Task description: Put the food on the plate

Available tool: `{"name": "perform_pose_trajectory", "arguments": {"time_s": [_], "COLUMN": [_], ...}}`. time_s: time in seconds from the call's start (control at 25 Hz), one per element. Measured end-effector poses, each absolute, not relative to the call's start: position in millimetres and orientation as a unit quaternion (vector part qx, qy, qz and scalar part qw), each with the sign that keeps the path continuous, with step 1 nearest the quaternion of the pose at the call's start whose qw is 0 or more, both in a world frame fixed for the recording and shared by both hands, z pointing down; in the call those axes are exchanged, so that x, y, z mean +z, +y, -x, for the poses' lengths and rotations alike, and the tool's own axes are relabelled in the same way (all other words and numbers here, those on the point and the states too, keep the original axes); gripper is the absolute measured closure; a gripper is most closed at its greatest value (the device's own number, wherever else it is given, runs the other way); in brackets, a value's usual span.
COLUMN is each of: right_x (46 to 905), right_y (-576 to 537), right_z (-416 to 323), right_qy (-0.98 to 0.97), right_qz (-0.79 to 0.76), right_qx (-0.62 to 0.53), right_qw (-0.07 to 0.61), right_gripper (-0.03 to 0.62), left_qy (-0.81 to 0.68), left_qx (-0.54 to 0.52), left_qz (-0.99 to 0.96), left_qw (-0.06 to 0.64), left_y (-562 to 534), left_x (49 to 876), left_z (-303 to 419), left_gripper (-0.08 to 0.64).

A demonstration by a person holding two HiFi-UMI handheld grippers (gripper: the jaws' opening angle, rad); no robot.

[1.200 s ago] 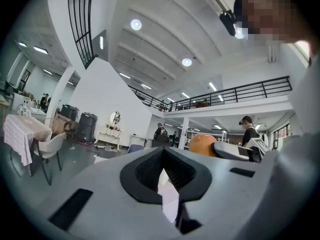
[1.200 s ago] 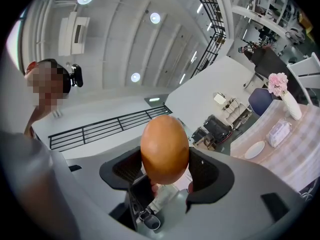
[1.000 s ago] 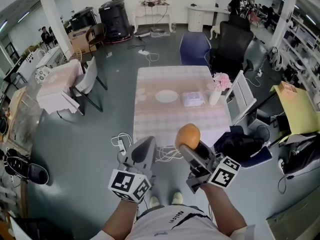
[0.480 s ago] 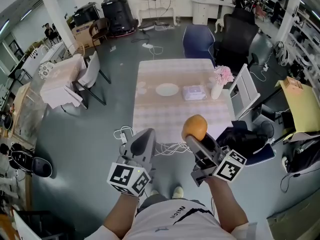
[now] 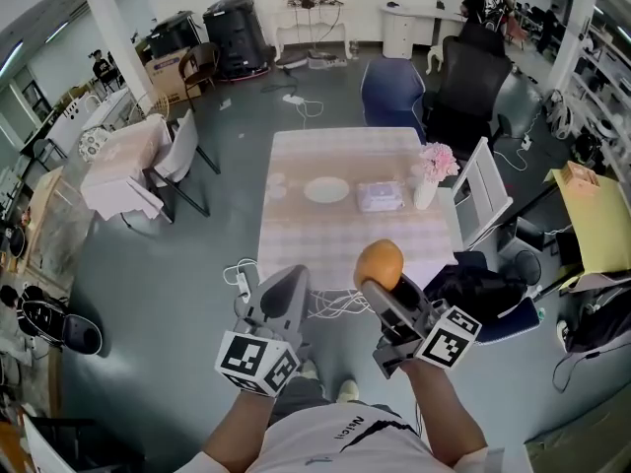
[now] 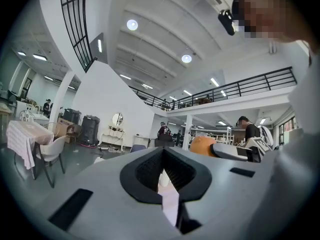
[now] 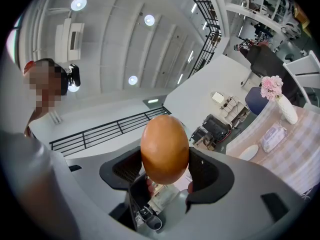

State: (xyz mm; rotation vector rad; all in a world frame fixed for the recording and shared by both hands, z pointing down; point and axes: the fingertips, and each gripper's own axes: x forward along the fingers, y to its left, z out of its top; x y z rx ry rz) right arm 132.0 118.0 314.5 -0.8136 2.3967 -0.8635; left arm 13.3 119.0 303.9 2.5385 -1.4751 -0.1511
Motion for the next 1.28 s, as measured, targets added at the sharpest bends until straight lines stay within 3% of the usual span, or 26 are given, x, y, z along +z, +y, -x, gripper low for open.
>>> {"name": "perform_pose_trajectory", "arguments": {"time_s": [1.28], "right_x": [378], "right_y": [-118], "right_z": [-16], "right_qy": [0.84], "right_qz": [0.379], "right_qx": [-0.335], "right_qw": [0.197], "right_gripper": [0.321], "left_qy": [-0.425], "left_qx": [-0.015], "left_qz": [-0.899], "left_qw": [0.107], "left_y": [-133], "left_x": [366], "left_z": [80], "left_gripper": [0.554]}}
